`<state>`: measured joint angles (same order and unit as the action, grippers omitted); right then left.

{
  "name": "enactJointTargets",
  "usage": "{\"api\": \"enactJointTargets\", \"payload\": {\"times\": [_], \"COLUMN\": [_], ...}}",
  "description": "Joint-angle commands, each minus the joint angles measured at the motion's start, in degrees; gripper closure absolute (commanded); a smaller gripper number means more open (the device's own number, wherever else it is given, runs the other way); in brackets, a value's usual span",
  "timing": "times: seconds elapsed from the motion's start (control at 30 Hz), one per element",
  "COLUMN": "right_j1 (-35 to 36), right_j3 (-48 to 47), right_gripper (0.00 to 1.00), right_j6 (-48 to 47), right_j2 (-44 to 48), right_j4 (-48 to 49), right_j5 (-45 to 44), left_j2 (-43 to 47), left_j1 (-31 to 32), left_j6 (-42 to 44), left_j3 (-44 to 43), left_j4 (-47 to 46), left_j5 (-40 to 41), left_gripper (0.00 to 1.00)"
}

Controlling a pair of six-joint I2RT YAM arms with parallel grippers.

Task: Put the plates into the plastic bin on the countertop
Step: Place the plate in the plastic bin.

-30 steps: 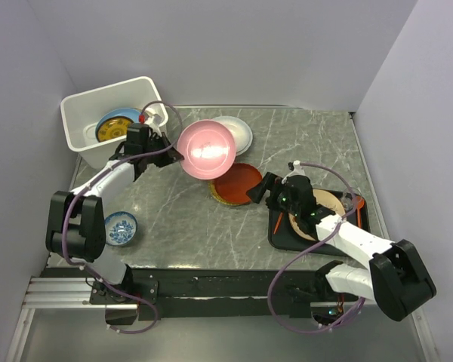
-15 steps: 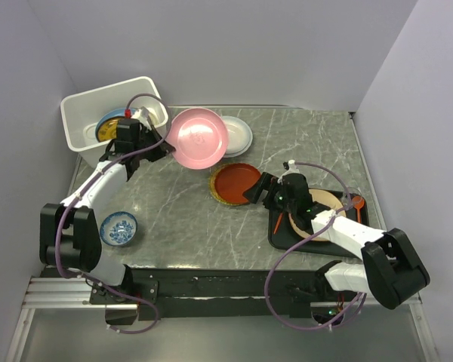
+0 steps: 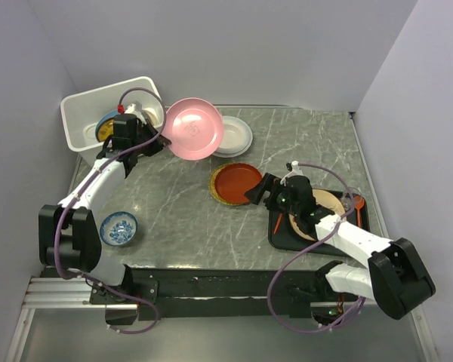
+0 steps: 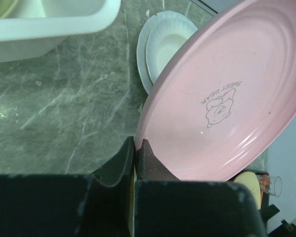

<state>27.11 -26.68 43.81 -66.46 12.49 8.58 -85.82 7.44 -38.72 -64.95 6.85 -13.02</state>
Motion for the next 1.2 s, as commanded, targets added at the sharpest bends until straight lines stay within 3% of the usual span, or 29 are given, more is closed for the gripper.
{"api": "enactJointTargets", "payload": {"times": [0.0,0.6,1.17], "right_j1": [-0.13,-0.22,-0.13], "right_j3": [1.45,-1.27,-0.66], "right_gripper": [0.01,0.01,0.01], "right_j6": [-0.66,-1.1,-1.8], "right_j2": [4.05,-1.22,0.54], "right_j4": [0.17,3.33,0.34], "right_j5": [-1.2,2.14,0.21], "left_j2": [3.64,7.86,1.71], "left_j1": [-0.59,-6.82,-13.5], "left_j6": [-2.24,-5.49,-11.46], "left_j3": [-2.38,-0.71,-6.07], "left_j4": [-2.81,-0.96,-3.25], "left_j5": [2.55,7.3,7.66], "left_gripper": [0.99,0.99,0.99]}}
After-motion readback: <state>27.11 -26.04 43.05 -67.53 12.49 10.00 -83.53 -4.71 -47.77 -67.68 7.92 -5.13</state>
